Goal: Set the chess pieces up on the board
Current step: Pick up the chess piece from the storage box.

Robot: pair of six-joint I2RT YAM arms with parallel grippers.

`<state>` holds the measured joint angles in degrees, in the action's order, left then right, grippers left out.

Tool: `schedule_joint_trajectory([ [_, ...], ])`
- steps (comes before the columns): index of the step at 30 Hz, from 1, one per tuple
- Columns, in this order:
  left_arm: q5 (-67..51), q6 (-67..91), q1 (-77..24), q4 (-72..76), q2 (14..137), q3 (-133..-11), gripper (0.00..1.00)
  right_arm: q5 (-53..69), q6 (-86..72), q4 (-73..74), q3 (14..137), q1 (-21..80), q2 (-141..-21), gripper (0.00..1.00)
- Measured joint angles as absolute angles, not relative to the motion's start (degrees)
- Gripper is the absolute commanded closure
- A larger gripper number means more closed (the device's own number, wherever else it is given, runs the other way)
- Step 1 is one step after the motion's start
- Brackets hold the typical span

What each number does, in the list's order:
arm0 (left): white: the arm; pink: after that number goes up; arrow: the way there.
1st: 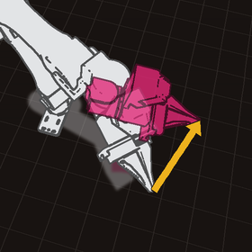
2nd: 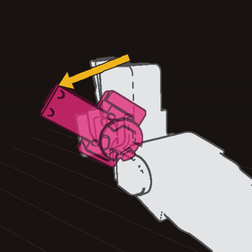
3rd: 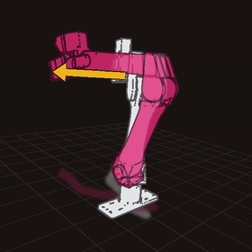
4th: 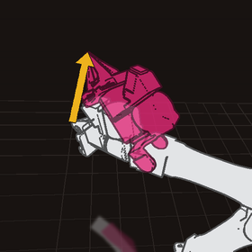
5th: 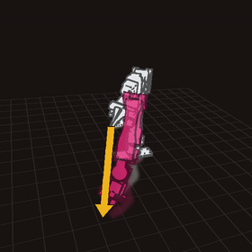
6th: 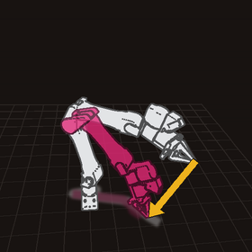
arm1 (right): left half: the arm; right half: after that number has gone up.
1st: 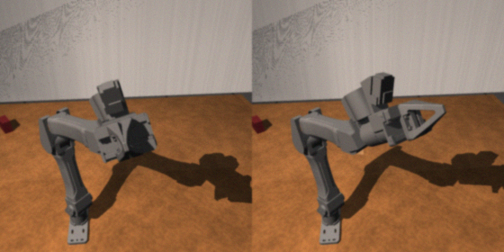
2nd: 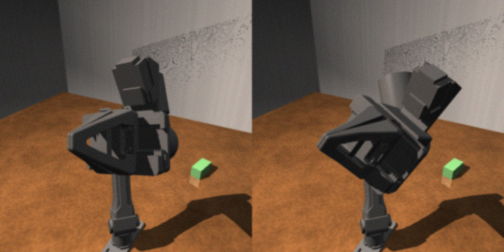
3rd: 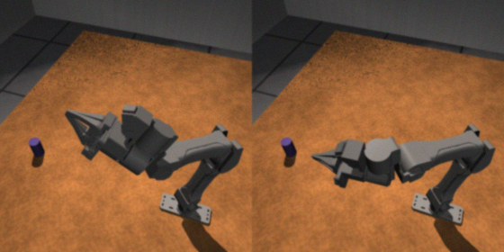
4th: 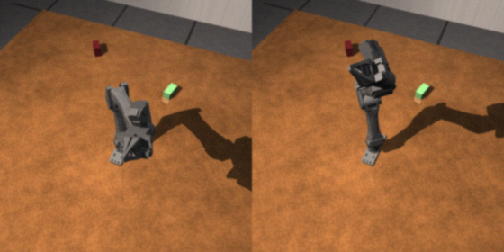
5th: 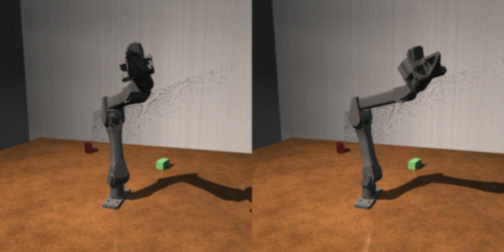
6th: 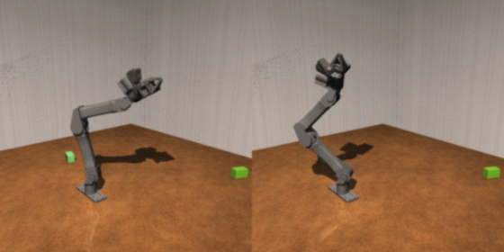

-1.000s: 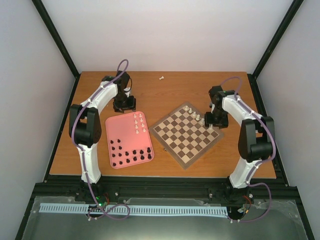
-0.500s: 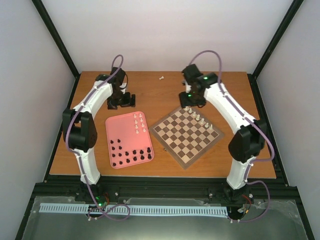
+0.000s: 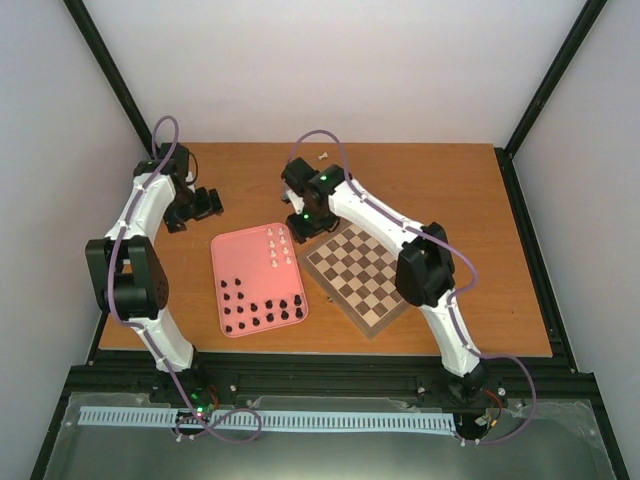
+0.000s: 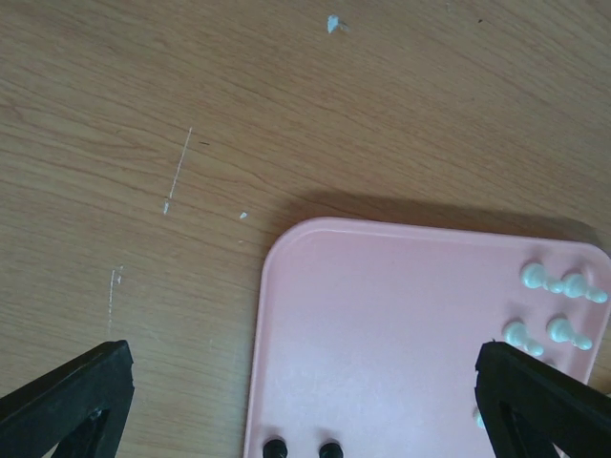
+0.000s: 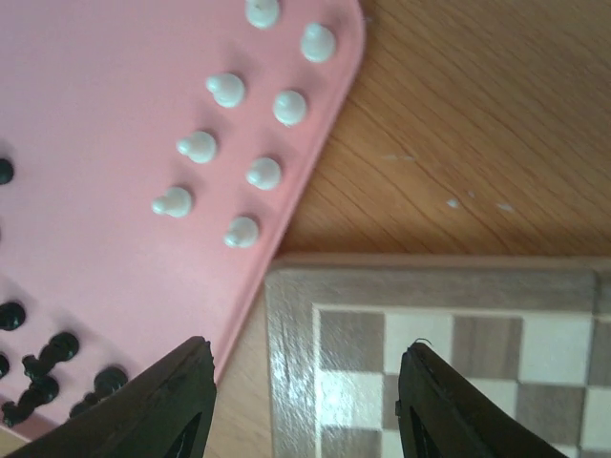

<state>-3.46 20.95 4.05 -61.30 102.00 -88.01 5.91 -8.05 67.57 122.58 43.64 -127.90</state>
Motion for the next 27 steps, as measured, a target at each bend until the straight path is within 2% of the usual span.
schedule_joint_trajectory([
  [14, -5.56, 22.24, 3.86, -59.37, 100.55, -84.82, 0.00, 8.64, -5.54, 68.18, 125.64, 51.18, -136.18, 0.53],
  [18, -6.31, 22.33, 3.84, -59.00, 100.09, -84.79, 0.00, 8.43, -5.43, 68.10, 126.45, 51.51, -137.86, 0.56],
  [27, -7.99, 22.48, 3.86, -58.26, 98.83, -83.81, 0.00, 4.86, -6.09, 67.83, 128.22, 51.29, -140.31, 0.56],
])
